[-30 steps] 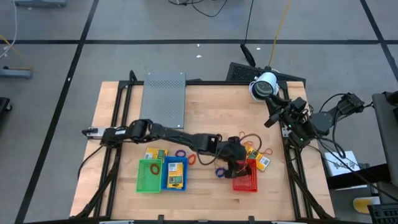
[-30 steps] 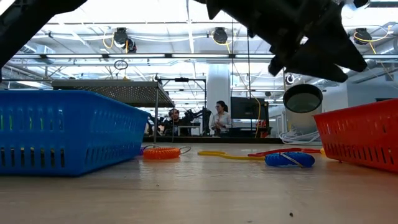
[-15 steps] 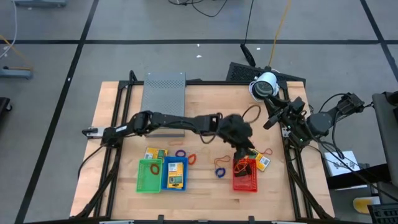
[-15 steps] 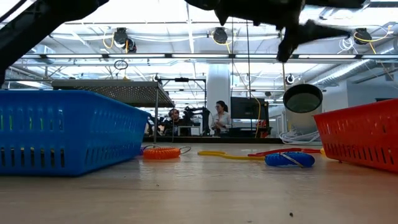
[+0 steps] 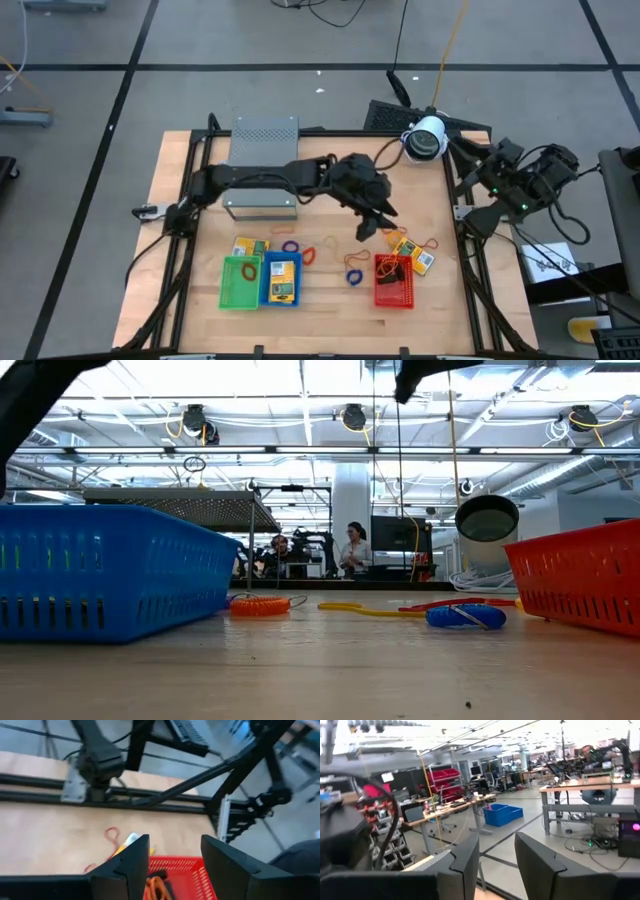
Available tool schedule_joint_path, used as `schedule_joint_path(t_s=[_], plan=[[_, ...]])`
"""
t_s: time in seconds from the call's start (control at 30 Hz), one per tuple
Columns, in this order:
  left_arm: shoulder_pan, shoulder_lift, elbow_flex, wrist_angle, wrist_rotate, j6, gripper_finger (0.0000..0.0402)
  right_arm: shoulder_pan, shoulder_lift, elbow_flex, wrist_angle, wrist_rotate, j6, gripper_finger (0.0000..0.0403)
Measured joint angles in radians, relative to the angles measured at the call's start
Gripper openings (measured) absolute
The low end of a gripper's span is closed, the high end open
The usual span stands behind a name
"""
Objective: Pick & Place Office Desk Supplies
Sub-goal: Put the crayon into the blue bin
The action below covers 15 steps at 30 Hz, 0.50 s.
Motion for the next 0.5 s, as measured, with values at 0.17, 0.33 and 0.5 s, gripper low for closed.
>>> schedule_joint_path(t_s=[0.17,0.33,0.5], plan=[[0.009,-0.172,-0.249,0.121,-0.038,-0.027,0.0186,0.059,0.038,0.0,-0.005,-0.003,-0.022,0.0116],[0.023,-0.404,-0.638,0.377,-0.053,-0.113,0.0186,0.132,0.095,0.0,-0.005,0.001,-0.026,0.0116],[0.024,-0.654,-0.963,0.513,-0.125,-0.153,0.0186,0.169,0.144,0.0,0.006,0.056,-0.026,0.0116]])
